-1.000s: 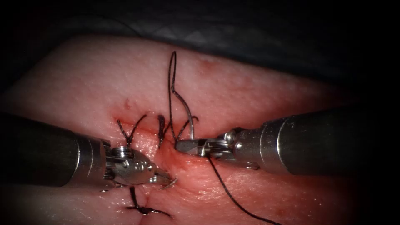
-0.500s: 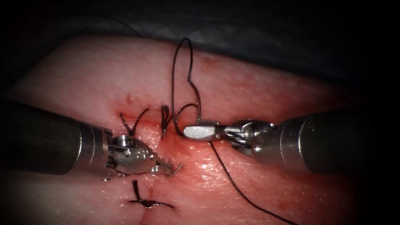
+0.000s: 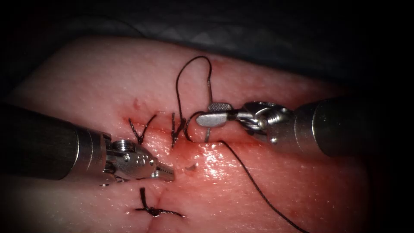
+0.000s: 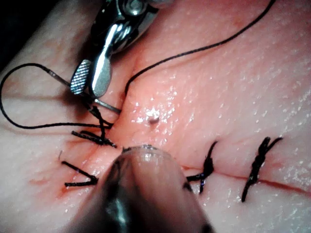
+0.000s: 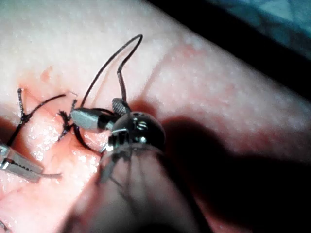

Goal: Wound Closure
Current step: Insert needle into flesh below wound

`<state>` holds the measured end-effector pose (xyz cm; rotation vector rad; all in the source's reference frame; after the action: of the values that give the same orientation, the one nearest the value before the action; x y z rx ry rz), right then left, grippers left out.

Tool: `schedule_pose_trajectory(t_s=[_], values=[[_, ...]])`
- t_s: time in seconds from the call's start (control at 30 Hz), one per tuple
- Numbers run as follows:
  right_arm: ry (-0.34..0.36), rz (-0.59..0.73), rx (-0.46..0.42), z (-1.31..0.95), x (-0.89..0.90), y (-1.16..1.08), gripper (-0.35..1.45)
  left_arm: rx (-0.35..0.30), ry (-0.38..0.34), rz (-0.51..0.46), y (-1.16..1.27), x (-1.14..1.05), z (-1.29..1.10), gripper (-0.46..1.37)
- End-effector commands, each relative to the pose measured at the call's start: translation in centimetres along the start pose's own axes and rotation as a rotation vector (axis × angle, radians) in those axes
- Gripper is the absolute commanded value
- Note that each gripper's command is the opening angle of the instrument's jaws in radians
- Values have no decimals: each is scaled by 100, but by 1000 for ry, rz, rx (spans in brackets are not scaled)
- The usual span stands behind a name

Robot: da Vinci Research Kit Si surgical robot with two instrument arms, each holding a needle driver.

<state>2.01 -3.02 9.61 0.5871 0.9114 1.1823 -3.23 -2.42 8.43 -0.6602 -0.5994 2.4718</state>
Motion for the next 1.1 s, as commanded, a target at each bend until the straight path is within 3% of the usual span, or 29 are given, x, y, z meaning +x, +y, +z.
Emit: schedule_pose_trajectory(t_s=[0.03,0.17,0.4,0.6,0.8,1.1], values=[[2,-18,-3,2,0,1,103,-8,0,0,0,0,0,-32],[-12,-72,-36,6,2,7,101,-8,0,2,1,-2,-1,-33],[-45,-66,-49,-21,3,12,100,-7,0,6,-1,-7,-4,-21],[-42,-59,-47,-30,5,4,99,-4,0,2,0,-2,0,-32],[-29,-54,-53,-27,10,15,99,-4,0,1,0,-1,1,-34],[-7,-65,-55,-7,10,52,102,-4,0,1,0,-1,0,-31]])
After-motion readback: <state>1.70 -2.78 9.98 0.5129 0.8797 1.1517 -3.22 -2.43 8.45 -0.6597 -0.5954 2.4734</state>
